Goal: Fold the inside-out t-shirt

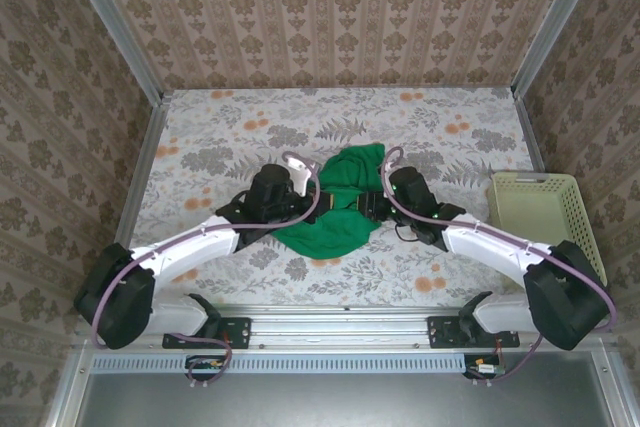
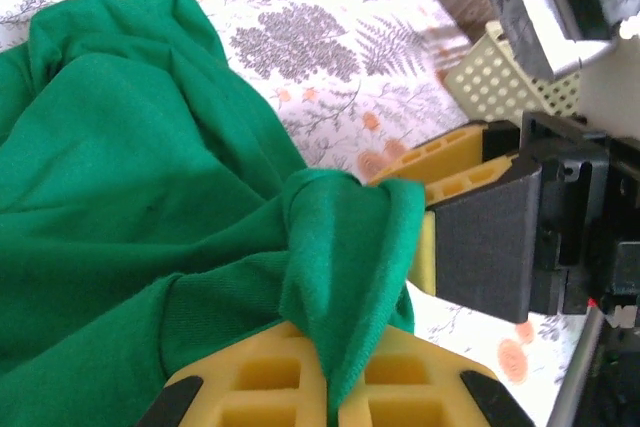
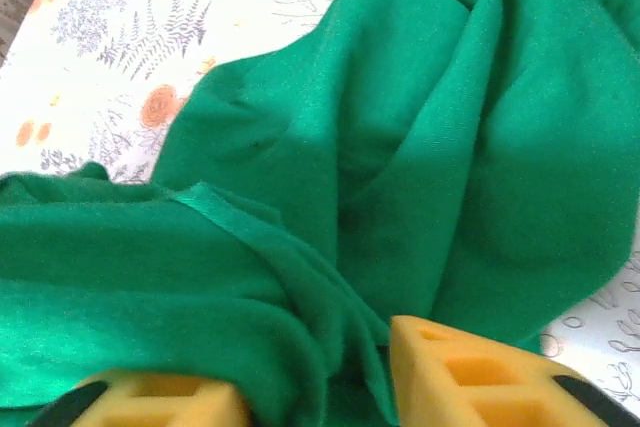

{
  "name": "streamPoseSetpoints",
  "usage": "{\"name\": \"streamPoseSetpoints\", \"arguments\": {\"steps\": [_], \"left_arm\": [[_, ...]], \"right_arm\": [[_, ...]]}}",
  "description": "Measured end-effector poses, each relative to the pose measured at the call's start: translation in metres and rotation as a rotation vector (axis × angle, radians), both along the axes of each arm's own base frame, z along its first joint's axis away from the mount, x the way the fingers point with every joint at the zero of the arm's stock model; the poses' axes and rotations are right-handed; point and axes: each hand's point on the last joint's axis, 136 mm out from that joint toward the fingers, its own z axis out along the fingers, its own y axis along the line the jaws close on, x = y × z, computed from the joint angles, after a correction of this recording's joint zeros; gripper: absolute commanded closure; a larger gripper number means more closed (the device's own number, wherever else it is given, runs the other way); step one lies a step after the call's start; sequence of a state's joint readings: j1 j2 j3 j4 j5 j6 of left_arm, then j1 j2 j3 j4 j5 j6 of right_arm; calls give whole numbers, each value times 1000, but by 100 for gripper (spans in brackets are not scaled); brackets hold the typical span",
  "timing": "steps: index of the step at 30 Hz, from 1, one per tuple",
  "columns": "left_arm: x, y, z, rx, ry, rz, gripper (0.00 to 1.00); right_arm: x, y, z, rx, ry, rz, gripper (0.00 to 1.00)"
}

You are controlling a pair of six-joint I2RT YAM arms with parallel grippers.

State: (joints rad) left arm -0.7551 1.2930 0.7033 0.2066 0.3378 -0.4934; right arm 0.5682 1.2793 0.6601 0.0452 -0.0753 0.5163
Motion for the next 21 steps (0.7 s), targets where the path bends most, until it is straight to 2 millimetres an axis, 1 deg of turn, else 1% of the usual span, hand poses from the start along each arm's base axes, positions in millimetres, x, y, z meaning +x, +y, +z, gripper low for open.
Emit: {"name": "streamPoseSetpoints", "arguments": {"steps": [2, 4, 6, 8, 10, 12, 14, 18, 21], "left_arm": [[3, -1, 6, -44, 13, 9, 100], [6, -3, 11, -81, 22, 14, 100], [9, -6, 14, -111, 32, 18, 100], [11, -8, 13, -126, 46, 15, 100], [11, -10, 11, -131, 62, 10, 100], [10, -11, 9, -135, 74, 6, 100], [9, -11, 10, -140, 78, 4, 100], [9, -12, 11, -143, 79, -2, 100], [8, -12, 10, -141, 82, -3, 100]], "right_arm": [[-5, -1, 10, -14, -27, 3, 47], [-15, 4, 26, -13, -74, 26, 46], [-29, 15, 48, 9, -143, 78, 46], [-41, 26, 66, 37, -194, 130, 47], [-49, 34, 74, 48, -224, 167, 49], [-49, 37, 74, 44, -233, 178, 50], [-47, 39, 68, 29, -229, 185, 51], [-41, 46, 45, -20, -186, 201, 51], [-36, 50, 33, -52, -165, 210, 51]]}}
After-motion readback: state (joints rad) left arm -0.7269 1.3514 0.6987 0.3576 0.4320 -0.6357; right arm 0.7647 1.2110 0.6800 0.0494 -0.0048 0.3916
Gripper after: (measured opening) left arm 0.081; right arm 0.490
